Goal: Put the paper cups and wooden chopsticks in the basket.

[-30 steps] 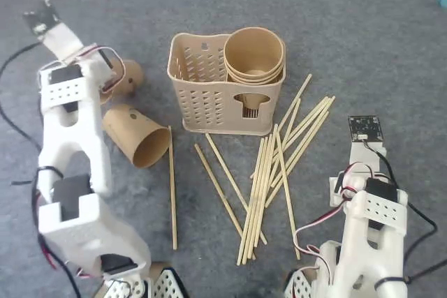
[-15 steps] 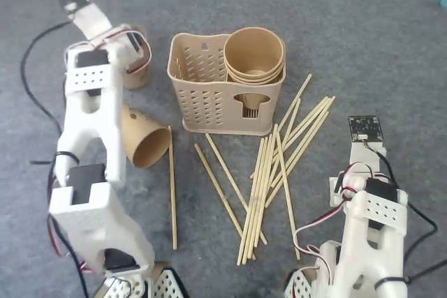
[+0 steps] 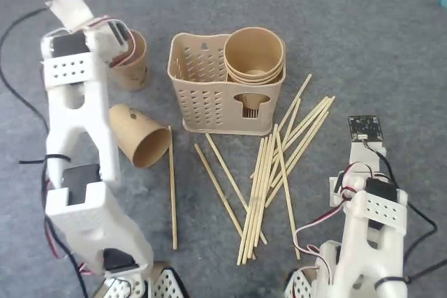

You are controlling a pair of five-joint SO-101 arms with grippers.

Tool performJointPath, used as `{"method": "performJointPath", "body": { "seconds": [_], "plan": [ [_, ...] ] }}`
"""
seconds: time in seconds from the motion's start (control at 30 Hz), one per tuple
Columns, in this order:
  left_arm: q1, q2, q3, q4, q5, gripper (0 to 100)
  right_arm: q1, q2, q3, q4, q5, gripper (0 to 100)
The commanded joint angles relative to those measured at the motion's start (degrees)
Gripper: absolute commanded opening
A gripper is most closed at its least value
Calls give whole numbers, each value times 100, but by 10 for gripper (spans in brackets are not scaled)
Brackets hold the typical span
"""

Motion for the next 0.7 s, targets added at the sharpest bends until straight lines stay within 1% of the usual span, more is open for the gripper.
{"method": "performJointPath", "body": {
  "seconds": [0.0, 0.13, 0.2, 0.53, 0.6, 0.67],
  "plan": [
    [-264, 0, -277, 9, -167, 162, -66, -180, -35, -48, 79, 8],
    [-545, 369, -356, -141, -176, 163, -57, -180, -35, -31, 79, 8],
    [-607, 607, -462, -141, -308, 163, -57, -180, -35, -31, 79, 8],
    [-519, 1635, -1358, -123, -343, 158, -57, -180, -35, -13, 202, 8],
    [-501, 1723, -1446, -123, -343, 133, -57, -180, -35, -13, 211, 8],
    [-492, 1741, -1499, -114, -343, 64, -57, -180, -35, -13, 211, 8]
  ]
}}
